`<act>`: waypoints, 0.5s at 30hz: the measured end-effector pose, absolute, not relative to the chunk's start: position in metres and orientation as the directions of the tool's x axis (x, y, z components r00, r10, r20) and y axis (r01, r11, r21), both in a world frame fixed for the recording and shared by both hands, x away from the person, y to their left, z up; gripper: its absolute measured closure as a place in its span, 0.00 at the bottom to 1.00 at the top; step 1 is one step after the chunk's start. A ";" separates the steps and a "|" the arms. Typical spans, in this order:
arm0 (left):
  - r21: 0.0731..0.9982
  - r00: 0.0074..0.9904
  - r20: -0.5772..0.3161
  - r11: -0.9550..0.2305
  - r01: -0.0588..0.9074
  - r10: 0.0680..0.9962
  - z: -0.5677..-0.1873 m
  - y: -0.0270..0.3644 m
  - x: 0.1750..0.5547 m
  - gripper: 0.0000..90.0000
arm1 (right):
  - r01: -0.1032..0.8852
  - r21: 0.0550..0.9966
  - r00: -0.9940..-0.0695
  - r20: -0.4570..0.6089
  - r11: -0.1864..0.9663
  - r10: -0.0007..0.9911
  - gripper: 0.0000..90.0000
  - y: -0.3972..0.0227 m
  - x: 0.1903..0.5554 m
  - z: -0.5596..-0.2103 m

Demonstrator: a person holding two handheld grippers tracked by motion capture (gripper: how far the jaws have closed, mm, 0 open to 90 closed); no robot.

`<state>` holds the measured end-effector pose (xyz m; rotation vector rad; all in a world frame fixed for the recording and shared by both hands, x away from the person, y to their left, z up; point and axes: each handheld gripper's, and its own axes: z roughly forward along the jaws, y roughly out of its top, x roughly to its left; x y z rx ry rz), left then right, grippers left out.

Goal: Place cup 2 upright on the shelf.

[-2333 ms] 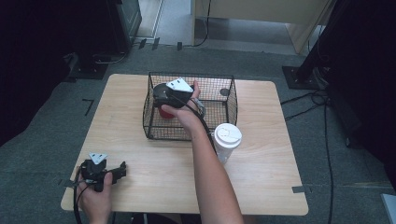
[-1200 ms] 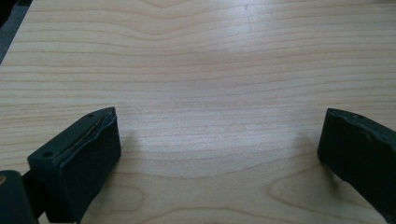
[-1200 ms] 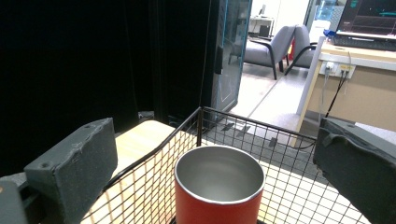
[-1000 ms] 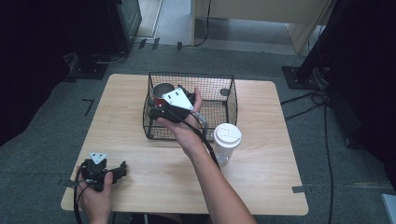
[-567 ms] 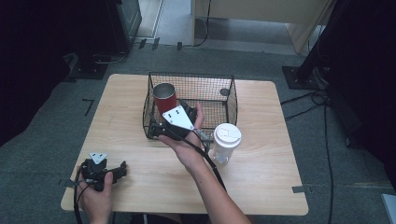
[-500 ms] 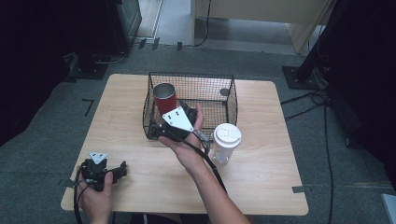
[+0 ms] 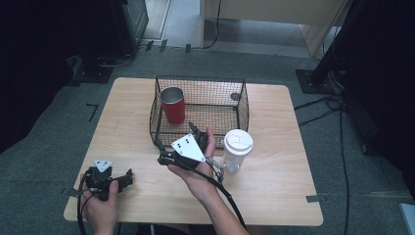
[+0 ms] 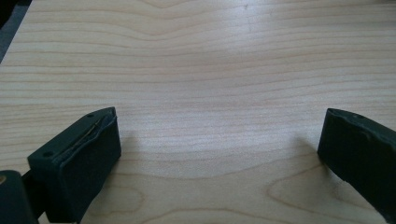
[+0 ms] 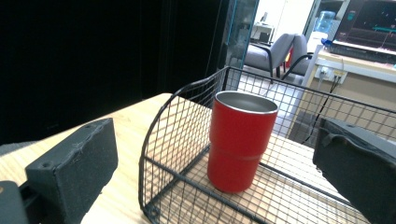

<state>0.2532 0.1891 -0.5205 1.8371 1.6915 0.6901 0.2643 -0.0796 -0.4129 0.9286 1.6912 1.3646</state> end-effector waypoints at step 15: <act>0.694 0.079 0.008 -0.063 0.717 0.997 -0.521 0.189 0.253 0.00 | 0.061 0.982 -0.443 -0.134 0.179 0.887 0.00 -0.099 0.225 -0.424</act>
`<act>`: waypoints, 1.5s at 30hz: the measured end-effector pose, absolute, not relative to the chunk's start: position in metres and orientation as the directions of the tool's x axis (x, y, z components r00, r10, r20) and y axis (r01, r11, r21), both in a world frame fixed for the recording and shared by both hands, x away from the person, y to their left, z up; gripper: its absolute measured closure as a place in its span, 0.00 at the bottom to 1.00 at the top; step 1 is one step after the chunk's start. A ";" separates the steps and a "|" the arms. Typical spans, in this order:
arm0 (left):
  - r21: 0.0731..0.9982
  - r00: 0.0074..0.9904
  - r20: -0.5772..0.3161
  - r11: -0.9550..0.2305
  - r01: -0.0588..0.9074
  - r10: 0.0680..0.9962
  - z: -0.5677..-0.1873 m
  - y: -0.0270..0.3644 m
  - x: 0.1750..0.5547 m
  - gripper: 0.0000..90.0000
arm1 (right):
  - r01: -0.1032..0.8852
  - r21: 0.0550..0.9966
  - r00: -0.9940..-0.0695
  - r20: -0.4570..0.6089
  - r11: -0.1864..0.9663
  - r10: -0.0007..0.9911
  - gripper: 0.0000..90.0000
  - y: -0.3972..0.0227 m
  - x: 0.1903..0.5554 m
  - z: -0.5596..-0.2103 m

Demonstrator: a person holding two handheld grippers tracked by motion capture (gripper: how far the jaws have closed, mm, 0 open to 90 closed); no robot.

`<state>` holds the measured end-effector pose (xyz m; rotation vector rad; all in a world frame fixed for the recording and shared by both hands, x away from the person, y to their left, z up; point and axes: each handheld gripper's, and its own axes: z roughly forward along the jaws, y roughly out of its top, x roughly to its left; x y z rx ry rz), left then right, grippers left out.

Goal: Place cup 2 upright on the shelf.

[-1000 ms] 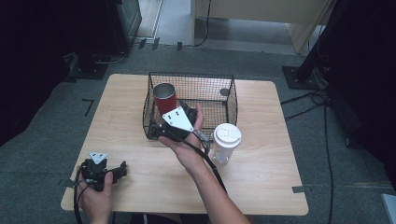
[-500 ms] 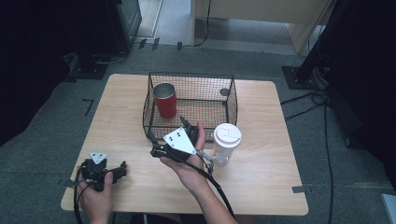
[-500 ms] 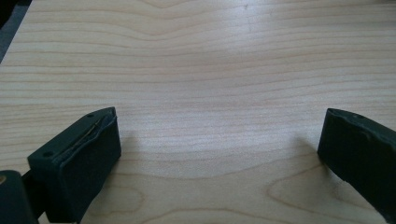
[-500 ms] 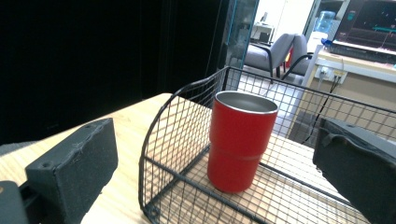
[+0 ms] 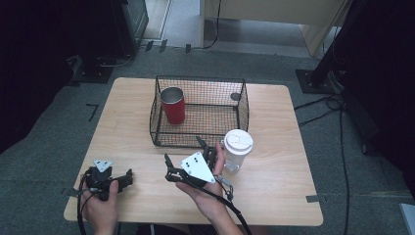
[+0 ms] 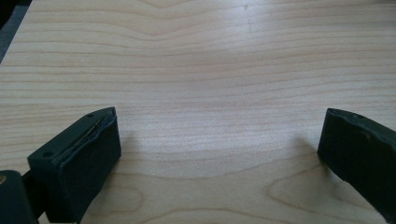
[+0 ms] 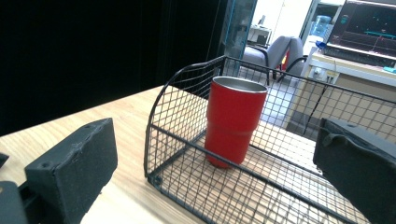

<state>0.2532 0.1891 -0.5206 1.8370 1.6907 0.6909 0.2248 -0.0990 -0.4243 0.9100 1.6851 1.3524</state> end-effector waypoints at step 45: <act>0.694 0.079 0.008 -0.063 0.718 0.997 -0.521 0.189 0.253 0.00 | 0.151 0.986 -0.159 -0.041 0.065 0.986 0.00 -0.227 0.217 -0.430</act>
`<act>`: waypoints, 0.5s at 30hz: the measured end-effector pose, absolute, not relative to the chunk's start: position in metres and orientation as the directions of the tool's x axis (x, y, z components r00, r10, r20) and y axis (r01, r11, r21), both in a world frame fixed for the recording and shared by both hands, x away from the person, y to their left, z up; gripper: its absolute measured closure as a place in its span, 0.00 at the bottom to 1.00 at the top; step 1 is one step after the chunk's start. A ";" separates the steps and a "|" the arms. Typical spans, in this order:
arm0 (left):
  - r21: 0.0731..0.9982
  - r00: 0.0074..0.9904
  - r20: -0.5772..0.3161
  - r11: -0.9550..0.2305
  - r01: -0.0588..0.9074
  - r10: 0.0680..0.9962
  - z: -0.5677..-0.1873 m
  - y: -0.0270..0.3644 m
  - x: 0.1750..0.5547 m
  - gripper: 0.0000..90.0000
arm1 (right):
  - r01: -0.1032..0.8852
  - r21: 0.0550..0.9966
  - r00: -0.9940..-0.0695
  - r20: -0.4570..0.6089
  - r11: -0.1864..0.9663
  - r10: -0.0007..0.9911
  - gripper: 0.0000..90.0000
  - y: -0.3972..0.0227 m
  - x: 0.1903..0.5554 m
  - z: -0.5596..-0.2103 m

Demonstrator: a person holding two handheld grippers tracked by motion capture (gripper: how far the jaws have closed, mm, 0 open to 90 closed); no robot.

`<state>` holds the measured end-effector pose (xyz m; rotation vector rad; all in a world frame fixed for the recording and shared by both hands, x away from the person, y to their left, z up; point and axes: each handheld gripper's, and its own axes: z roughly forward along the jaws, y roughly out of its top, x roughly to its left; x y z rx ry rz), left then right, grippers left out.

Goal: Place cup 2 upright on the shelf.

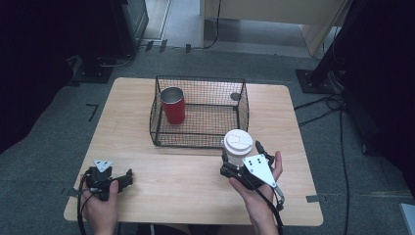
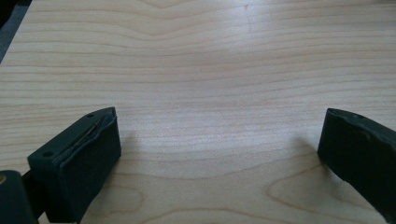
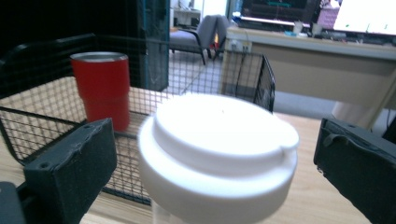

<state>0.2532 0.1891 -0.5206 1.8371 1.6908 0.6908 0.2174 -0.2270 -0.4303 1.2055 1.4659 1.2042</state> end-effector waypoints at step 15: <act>0.694 0.079 0.009 -0.063 0.717 0.997 -0.521 0.189 0.253 0.00 | 0.211 0.976 -0.172 -0.023 0.059 0.985 0.00 -0.225 0.238 -0.454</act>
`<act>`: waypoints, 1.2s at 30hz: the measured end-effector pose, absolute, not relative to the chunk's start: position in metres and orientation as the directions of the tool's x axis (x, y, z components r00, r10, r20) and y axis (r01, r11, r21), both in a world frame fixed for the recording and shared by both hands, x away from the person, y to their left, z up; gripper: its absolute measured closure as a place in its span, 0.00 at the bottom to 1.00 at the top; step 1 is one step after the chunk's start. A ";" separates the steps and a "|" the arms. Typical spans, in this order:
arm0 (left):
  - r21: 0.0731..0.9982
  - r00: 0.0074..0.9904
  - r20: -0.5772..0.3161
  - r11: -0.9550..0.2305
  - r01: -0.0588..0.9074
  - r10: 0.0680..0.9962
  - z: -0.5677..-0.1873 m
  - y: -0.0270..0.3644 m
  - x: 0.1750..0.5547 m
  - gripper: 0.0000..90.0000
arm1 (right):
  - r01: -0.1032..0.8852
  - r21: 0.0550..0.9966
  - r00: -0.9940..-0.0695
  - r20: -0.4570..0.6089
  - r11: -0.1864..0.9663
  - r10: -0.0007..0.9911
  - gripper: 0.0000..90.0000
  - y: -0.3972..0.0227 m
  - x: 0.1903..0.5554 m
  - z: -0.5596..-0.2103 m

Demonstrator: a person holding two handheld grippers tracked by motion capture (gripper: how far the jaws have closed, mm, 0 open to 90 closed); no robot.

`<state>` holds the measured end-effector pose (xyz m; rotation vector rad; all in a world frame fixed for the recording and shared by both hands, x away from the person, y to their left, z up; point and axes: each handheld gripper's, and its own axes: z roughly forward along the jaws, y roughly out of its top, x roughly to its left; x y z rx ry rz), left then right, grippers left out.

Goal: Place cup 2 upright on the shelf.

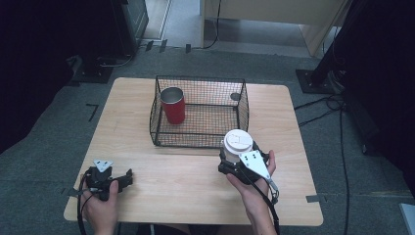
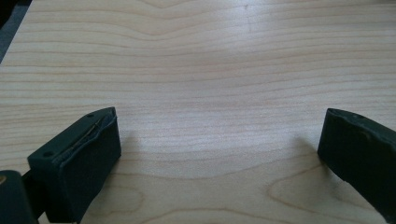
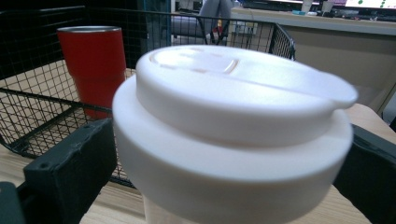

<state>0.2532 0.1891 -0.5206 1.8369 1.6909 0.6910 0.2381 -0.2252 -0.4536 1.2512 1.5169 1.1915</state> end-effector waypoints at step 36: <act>0.694 0.080 0.008 -0.063 0.717 0.997 -0.521 0.189 0.253 0.00 | 0.178 0.984 -0.256 0.059 -0.013 0.965 0.18 -0.219 0.235 -0.450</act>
